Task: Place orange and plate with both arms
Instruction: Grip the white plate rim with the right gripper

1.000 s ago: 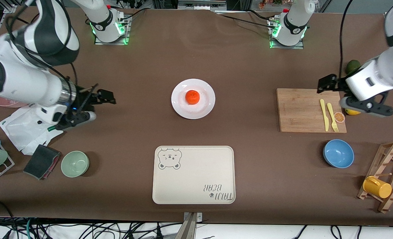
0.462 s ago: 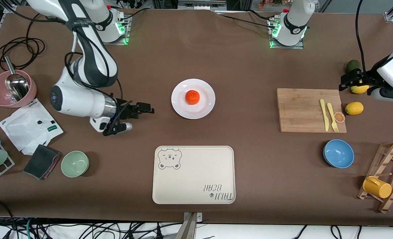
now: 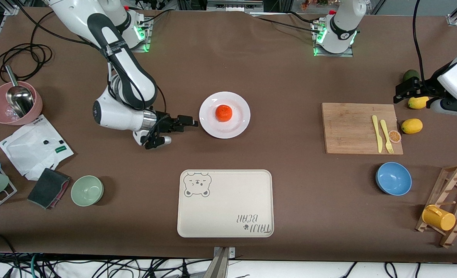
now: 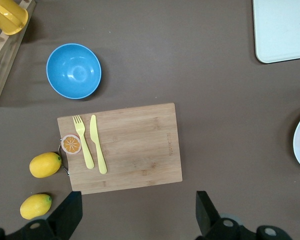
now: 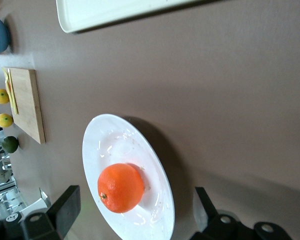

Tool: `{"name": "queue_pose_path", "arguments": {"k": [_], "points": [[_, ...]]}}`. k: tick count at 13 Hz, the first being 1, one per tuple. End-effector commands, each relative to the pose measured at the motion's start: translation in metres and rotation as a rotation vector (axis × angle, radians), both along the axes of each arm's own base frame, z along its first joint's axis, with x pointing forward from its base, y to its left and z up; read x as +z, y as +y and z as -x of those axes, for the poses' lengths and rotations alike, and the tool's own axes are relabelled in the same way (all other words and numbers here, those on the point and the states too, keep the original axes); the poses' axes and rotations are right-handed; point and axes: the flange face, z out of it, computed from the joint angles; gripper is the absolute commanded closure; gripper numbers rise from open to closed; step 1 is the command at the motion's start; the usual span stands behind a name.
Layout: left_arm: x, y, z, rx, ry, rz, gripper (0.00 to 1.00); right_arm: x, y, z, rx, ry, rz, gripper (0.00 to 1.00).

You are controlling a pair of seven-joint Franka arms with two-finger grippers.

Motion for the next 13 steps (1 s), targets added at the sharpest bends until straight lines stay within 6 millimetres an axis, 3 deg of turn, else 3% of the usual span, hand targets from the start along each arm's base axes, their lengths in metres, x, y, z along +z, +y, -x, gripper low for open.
{"name": "queue_pose_path", "arguments": {"k": [1,3,6,13], "points": [[0.004,-0.002,0.006,-0.015,-0.006,0.001,0.0,-0.016,-0.004,0.032,-0.031,0.003,-0.066,0.0],[0.004,-0.002,0.008,-0.013,0.003,0.001,0.0,-0.033,-0.004,0.051,-0.047,-0.005,-0.102,0.0],[0.007,-0.005,0.009,-0.019,0.013,0.002,0.0,-0.044,0.011,0.066,-0.053,-0.034,-0.099,0.0],[0.01,-0.005,0.01,-0.021,0.02,0.002,0.0,-0.071,0.022,0.081,-0.06,-0.049,-0.115,0.0]]}}
